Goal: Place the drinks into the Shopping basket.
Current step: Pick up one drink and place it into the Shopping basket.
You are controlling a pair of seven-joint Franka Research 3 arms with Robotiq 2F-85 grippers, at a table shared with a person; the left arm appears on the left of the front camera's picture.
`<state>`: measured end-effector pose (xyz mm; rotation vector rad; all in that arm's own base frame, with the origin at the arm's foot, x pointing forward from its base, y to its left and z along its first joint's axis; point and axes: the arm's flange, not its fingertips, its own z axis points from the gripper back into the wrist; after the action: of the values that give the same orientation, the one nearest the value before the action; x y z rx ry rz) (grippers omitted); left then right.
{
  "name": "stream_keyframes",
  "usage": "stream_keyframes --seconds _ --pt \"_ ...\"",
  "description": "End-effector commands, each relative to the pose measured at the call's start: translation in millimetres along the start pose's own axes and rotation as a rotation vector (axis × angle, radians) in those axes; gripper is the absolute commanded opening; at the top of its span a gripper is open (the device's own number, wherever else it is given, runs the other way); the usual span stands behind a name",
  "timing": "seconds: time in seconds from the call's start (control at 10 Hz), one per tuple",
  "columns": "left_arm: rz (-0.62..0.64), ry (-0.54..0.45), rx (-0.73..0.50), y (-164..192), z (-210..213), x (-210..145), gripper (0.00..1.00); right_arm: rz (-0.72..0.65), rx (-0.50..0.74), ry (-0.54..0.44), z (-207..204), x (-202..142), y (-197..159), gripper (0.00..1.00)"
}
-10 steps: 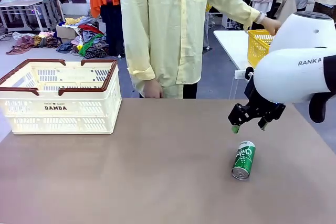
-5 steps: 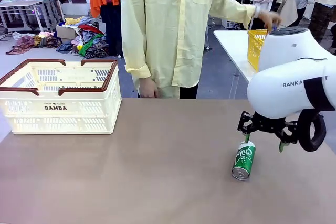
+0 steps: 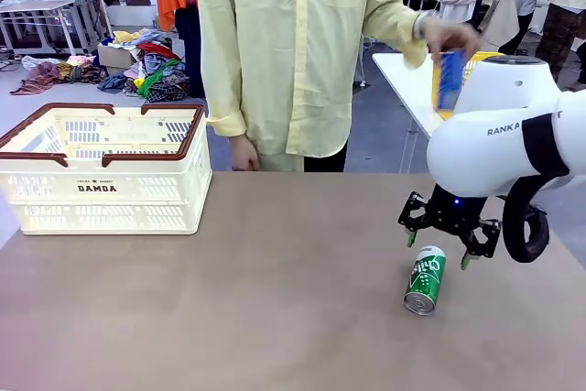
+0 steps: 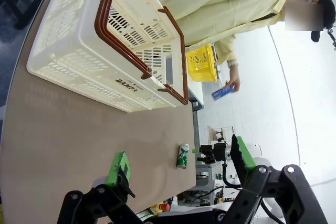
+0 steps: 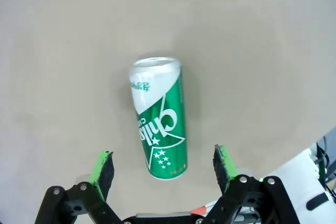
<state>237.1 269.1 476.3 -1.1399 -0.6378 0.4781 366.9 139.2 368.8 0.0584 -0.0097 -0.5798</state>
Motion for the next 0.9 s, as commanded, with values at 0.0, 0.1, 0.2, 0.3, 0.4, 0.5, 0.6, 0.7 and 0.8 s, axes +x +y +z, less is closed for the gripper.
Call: stream_keyframes --seconds 0.0,0.1,0.2,0.3,0.4,0.5,0.6,0.7,0.8 --pt "-0.016 -0.004 -0.021 0.5 0.8 1.7 1.0 0.046 0.065 0.057 -29.2 -8.8 -25.8 1.0" --pt "-0.016 -0.004 -0.021 0.5 0.8 1.7 1.0 0.038 0.102 0.064 -20.5 -1.4 -46.6 1.0" --pt "-0.016 -0.004 -0.021 0.5 0.8 1.7 1.0 0.019 0.17 0.052 17.1 12.8 -86.2 1.0" --pt "-0.016 -0.004 -0.021 0.5 0.8 1.7 1.0 0.023 0.214 0.051 60.8 31.3 -141.0 1.0" --pt "-0.016 -0.004 -0.021 0.5 0.8 1.7 1.0 0.036 0.319 0.104 97.1 52.6 -205.4 1.0" --pt "-0.016 -0.004 -0.021 0.5 0.8 1.7 1.0 0.053 0.455 0.191 119.5 69.1 -268.1 1.0" --pt "-0.016 -0.004 -0.021 0.5 0.8 1.7 1.0 -0.04 0.545 0.254 123.4 83.9 -329.1 1.0" --pt "-0.016 -0.004 -0.021 0.5 0.8 1.7 1.0 -0.053 0.689 0.298 115.2 90.7 -370.7 1.0" --pt "-0.016 -0.004 -0.021 0.5 0.8 1.7 1.0 -0.042 0.821 0.345 100.3 92.4 -400.7 1.0"
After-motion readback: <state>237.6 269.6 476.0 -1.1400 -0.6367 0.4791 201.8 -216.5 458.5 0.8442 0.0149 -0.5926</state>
